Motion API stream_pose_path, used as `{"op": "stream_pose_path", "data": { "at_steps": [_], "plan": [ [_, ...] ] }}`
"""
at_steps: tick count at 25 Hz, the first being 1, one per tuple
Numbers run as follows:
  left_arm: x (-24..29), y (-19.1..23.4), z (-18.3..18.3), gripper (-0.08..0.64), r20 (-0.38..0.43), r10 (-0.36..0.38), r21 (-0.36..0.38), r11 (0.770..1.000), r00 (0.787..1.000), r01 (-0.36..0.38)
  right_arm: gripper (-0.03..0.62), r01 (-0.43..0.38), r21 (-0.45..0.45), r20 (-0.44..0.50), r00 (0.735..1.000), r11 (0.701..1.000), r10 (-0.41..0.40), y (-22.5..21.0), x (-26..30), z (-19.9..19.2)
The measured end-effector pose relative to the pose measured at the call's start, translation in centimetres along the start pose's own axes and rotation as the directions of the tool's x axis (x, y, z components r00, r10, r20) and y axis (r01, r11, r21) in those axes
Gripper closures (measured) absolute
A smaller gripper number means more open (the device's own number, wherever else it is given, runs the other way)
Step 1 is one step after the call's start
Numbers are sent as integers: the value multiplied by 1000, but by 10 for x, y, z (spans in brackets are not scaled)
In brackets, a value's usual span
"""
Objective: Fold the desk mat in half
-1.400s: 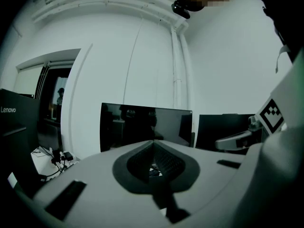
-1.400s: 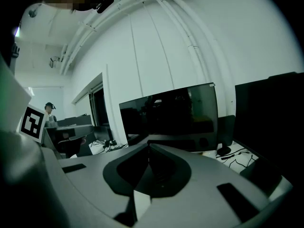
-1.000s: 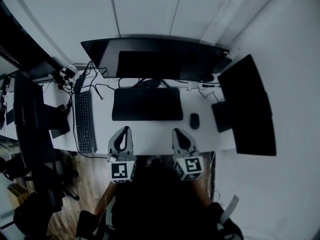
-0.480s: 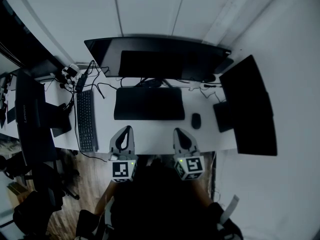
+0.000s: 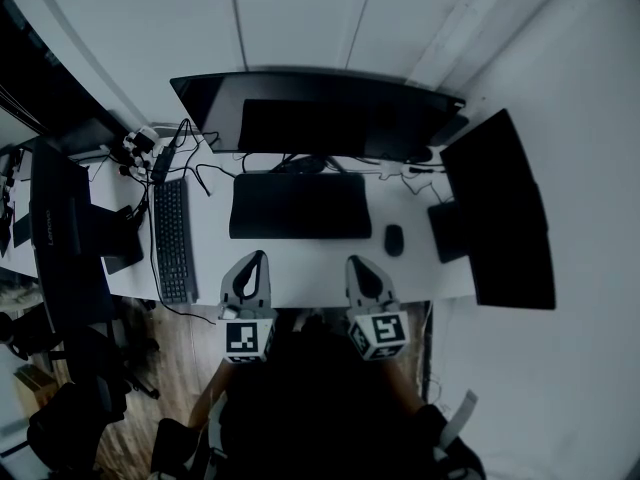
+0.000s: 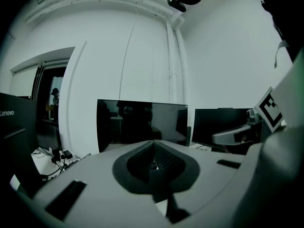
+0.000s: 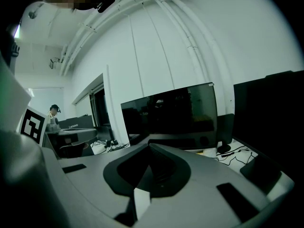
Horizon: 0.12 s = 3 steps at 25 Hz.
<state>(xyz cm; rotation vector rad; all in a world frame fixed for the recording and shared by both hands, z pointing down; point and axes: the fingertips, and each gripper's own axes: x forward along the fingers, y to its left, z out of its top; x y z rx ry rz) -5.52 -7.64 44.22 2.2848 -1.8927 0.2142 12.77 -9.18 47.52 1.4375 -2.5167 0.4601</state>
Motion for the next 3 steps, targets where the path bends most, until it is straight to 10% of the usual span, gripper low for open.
{"op": "stream_pose_path", "data": {
  "at_steps": [3],
  "plan": [
    [2,2,-1,554,10,-1,8,1000,1000,1,586,-3,4,0,1000,1000,3,1,2,-2]
  ]
}}
